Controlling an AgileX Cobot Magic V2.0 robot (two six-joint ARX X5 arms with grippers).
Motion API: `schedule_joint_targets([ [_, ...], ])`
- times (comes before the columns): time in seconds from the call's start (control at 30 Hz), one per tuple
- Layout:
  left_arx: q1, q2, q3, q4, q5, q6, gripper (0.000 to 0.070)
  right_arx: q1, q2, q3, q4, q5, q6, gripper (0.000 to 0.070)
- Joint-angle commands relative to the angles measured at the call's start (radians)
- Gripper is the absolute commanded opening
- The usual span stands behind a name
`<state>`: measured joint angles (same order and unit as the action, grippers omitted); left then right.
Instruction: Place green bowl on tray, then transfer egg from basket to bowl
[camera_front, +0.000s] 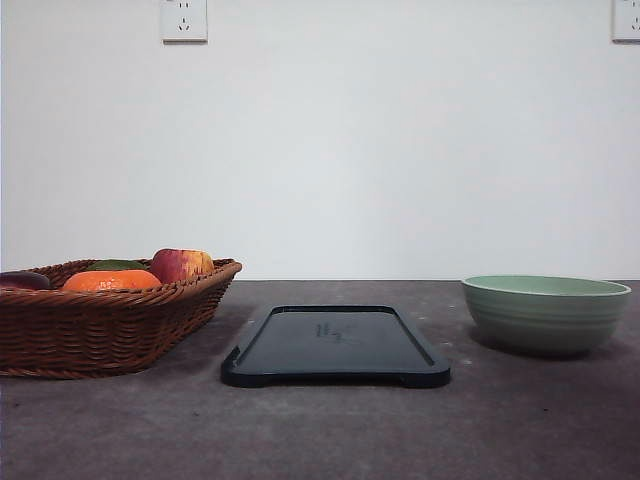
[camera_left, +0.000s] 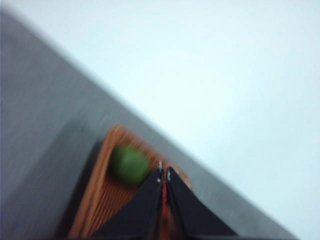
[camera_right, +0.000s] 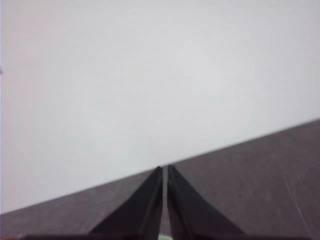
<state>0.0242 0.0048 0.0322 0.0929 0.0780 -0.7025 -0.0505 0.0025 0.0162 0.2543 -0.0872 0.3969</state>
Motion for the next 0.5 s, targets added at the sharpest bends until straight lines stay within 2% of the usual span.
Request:
schedule_joint_targets([
  [0.0,0.001,0.0,-0.015,0.085,0.0,0.089,0.0,0.002,0.001,0.004,0.016,-0.016,-0.018,0.0008],
  [0.1,0.001,0.0,-0.004,0.178,-0.003,0.181,0.0,0.002,0.002,0.026,0.015,-0.021,-0.074,0.0007],
  [0.2,0.001,0.001,0.037,0.181,-0.003,0.236,0.0,0.002,0.002,0.067,0.014,-0.022,-0.102,0.0007],
  [0.47,0.001,0.081,0.234,0.009,-0.007,0.322,0.0,0.002,0.104,0.253,-0.051,-0.085,-0.103,0.0007],
])
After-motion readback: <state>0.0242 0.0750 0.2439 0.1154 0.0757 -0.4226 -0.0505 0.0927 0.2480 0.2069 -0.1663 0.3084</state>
